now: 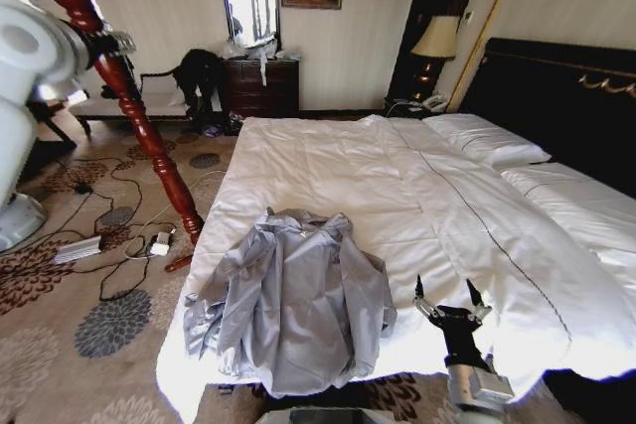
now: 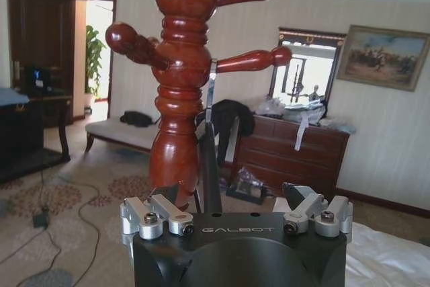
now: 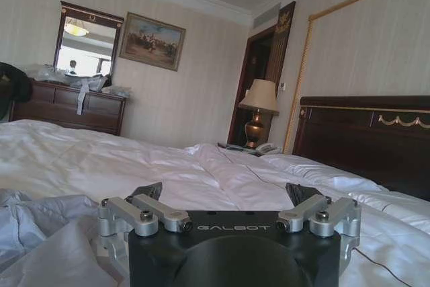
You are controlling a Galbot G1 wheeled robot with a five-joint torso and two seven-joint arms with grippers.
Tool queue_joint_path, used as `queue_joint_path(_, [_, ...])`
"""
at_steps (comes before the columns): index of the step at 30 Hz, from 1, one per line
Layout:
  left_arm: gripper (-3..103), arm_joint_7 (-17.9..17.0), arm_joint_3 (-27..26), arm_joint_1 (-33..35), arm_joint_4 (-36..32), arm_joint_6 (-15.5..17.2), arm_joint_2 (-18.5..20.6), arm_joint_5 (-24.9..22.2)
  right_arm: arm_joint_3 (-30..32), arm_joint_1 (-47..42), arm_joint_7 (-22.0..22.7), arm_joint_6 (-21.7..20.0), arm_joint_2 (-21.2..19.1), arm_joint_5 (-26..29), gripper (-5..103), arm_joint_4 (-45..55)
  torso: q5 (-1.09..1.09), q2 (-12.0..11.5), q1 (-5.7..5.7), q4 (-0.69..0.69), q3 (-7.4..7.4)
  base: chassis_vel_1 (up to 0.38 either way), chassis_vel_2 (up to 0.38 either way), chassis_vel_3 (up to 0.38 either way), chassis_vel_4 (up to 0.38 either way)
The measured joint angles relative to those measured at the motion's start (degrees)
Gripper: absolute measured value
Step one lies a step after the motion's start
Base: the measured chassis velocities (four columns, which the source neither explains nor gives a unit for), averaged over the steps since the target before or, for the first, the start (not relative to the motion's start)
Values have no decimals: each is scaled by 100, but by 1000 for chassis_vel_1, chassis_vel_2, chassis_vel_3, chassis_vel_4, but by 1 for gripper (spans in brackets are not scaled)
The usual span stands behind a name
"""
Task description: Pick up the clothes from the bed and hang them on the clothes hanger.
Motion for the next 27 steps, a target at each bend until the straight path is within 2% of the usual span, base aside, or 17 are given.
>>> queue_joint_path(2, [89,38,86,-168,510,23,-223,27,-5,7,4,1,8,0,100,0,-2,0,0,1,0,0,0,0,0])
queue_joint_path(3, [89,38,86,-168,510,23,-223,27,-5,7,4,1,8,0,100,0,-2,0,0,1,0,0,0,0,0])
queue_joint_path(8, [86,56,321,-598,1656,26,-901,384,52,35,40,5,116,3,100,5,-2,0,0,0,0,0,0,0,0])
queue_joint_path(10, [86,65,371,-700,1855,26,-1027,450,52,39,49,5,145,3,100,4,-1,0,0,-2,1,0,0,0,0])
queue_joint_path(13, [85,210,611,-1028,2472,25,-1393,606,19,38,53,5,197,-7,100,4,2,0,1,-2,0,0,0,0,0])
queue_joint_path(14, [85,210,611,-1028,2472,25,-1393,606,19,38,53,5,197,-7,100,4,2,0,1,-2,0,0,0,0,0])
queue_joint_path(18, [85,536,857,-1274,3195,20,-1660,1002,-15,38,58,37,233,-32,100,-32,-1,0,1,1,0,0,0,0,0])
queue_joint_path(27, [85,713,775,-1350,3583,9,-1635,1228,-15,50,60,89,197,-29,100,-91,-2,1,-1,4,-1,0,0,0,0])
